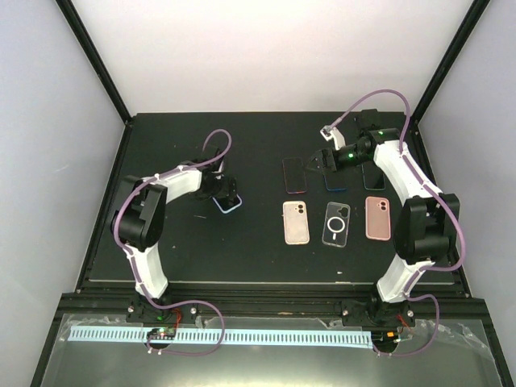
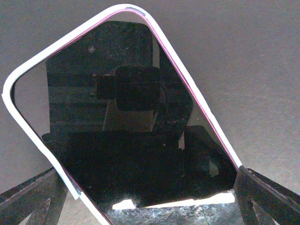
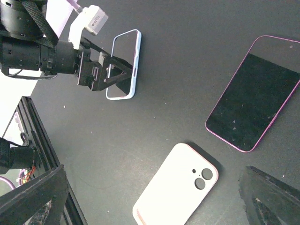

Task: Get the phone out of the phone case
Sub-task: Pick up the phone at the center of the board.

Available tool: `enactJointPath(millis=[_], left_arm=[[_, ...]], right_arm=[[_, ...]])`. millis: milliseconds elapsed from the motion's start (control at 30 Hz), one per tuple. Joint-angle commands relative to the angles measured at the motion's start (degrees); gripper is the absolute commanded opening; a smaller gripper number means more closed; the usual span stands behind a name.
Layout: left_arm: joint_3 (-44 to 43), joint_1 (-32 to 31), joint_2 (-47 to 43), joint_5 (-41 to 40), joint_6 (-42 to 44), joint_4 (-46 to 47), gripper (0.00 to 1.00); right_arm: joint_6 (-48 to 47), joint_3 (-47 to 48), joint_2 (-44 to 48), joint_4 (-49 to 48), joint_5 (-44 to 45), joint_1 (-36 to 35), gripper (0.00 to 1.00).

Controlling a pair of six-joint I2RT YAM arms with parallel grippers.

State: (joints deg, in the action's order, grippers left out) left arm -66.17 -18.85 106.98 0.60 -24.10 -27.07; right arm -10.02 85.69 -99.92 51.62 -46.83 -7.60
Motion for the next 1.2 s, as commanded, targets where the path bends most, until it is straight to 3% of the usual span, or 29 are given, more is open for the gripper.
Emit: enactJointPath(millis=[0,267,467,600,767,1167], left_arm=[[-3.94,-2.57,2.57,-0.01,3.82,1.79,0.99],[-9.67,-3.83,6.51,-1.75,7.0,-0.83,0.99],[-8.56,-2.67,5.21,8.13,3.24,2.46,0.99],[-8.41,-2.7,4.68,10.1,0.27,3.75,0.99],[-10.68,-3.59,6.06,7.0,-0.39,1.69,0.99],[-22.54,-8.33,15.28,-6.14,7.0,-8.17,0.99]], right_arm=[[-0.41,1.36,0.1,0.11,-1.11,0.43,1.0],[0.09,0.88,-0.19,-0.21,-2.34,0.32,1.0],[0.5,0.19,0.02,-0.56,-3.62,0.35,1.0],[0.78,-0.47,0.12,-1.07,-4.12,0.39,1.0],[1.01,-0.97,0.12,-1.41,-4.81,0.48,1.0],[1.41,-1.27,-0.01,-1.61,-5.4,0.84,1.0]])
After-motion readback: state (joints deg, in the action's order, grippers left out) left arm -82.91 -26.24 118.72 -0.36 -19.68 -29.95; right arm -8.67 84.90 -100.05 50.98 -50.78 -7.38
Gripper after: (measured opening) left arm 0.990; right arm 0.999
